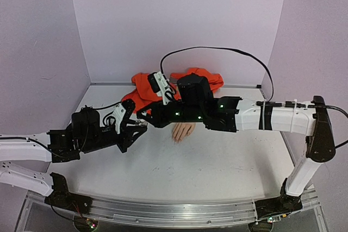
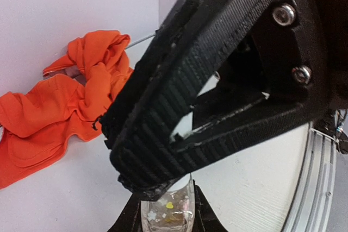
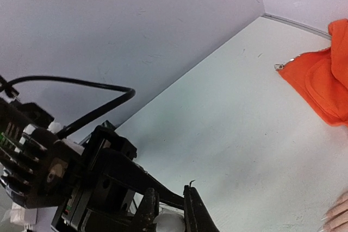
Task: Paint the nails
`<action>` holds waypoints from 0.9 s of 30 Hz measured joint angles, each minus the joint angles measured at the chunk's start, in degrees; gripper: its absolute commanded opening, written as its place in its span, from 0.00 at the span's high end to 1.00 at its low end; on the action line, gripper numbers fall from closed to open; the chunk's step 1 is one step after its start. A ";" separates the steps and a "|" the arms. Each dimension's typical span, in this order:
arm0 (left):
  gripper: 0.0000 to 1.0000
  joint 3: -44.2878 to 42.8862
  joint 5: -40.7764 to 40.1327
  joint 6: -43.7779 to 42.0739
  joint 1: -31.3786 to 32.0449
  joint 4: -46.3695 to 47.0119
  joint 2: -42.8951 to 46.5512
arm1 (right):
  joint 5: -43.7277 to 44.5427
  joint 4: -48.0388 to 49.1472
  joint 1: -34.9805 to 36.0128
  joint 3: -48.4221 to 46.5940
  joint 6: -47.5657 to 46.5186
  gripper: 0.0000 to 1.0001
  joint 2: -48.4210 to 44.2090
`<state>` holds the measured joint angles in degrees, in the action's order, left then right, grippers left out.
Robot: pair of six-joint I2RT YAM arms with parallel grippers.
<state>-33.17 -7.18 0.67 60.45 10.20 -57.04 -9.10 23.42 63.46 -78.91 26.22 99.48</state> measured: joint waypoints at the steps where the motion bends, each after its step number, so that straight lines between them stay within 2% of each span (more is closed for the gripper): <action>1: 1.00 0.00 1.46 -0.42 -0.07 -0.15 0.13 | -2.56 0.76 -0.44 1.01 -1.86 1.00 -0.57; 5: 1.00 0.02 16.65 -2.14 0.31 -0.74 0.83 | -29.59 6.40 -4.81 9.31 -13.84 1.00 -4.87; 7: 1.00 0.00 24.68 -2.19 0.52 -0.83 0.83 | -38.51 5.73 -5.16 9.77 -18.91 1.00 -5.16; 9: 1.00 -0.02 29.66 -2.38 0.74 -0.83 0.76 | -43.65 4.66 -5.03 9.77 -23.08 1.00 -5.22; 10: 1.00 -0.02 31.08 -2.43 0.87 -0.83 0.72 | -44.81 4.42 -4.87 9.79 -24.41 0.86 -5.31; 11: 1.00 -0.02 31.56 -2.40 0.90 -0.81 0.72 | -45.09 4.28 -4.76 9.81 -25.16 0.61 -5.42; 12: 1.00 -0.02 31.50 -2.38 0.96 -0.74 0.72 | -44.44 4.17 -4.63 10.01 -25.57 0.43 -5.75; 13: 1.00 -0.02 30.86 -2.29 0.96 -0.66 0.72 | -42.75 3.87 -4.48 10.25 -25.27 0.32 -6.32; 14: 1.00 -0.02 29.20 -2.16 0.87 -0.66 0.72 | -40.89 3.45 -4.31 10.60 -24.74 0.24 -7.17; 16: 1.00 -0.02 24.74 -2.08 0.48 -0.72 0.72 | -34.05 3.02 -3.89 11.45 -22.75 0.18 -9.22; 18: 1.00 -0.02 18.78 -1.92 0.24 -0.79 0.72 | -23.87 2.67 -3.32 11.96 -19.12 0.16 -11.58; 21: 1.00 -0.02 10.43 -1.66 0.22 -1.11 0.68 | -13.40 2.45 -3.30 12.20 -13.09 0.16 -13.44; 27: 1.00 -0.02 0.37 -0.39 0.13 -1.20 -0.61 | -2.40 3.76 -2.95 14.73 0.46 0.28 -13.51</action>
<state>-33.19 -6.81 0.27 60.58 8.99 -57.65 -11.51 27.18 60.51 -64.18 26.68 85.97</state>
